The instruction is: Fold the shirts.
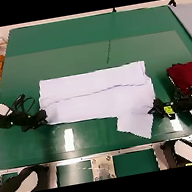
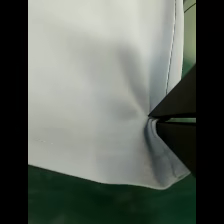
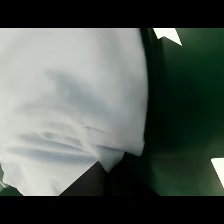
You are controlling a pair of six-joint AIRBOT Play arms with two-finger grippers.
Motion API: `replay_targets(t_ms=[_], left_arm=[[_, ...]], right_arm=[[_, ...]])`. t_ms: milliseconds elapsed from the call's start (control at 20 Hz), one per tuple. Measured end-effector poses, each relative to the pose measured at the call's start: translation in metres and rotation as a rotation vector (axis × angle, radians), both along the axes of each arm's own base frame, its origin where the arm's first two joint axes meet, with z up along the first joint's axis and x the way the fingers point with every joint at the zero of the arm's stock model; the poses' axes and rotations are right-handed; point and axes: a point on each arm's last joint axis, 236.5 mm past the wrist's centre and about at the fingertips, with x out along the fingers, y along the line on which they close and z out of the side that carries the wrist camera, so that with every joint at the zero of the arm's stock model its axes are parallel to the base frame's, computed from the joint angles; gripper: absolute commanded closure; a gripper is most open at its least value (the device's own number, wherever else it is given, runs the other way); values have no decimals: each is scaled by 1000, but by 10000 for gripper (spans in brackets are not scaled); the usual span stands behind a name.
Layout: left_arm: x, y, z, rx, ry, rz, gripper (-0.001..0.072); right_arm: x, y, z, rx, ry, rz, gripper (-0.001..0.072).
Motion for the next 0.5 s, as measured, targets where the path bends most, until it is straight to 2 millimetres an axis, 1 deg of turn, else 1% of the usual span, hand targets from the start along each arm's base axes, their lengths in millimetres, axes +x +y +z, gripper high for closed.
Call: replay_targets(t_ms=[50,100,150,250,400,500], left_arm=[[1,1,4,5,3,-5,686],[4,2,9,7,-1,-10,686],[11,3,17,8,-17,-13,686],[32,6,36,19,-72,-16,686],[69,10,64,26,-155,-16,686],[96,12,74,20,-183,-17,686]], right_arm=[[2,-3,4,-12,-2,6,693],[9,-9,11,-29,-19,5,692],[22,-9,23,-21,-52,-5,692],[51,-6,52,5,-134,-2,693],[107,0,97,20,-281,16,692],[142,4,114,29,-337,25,692]])
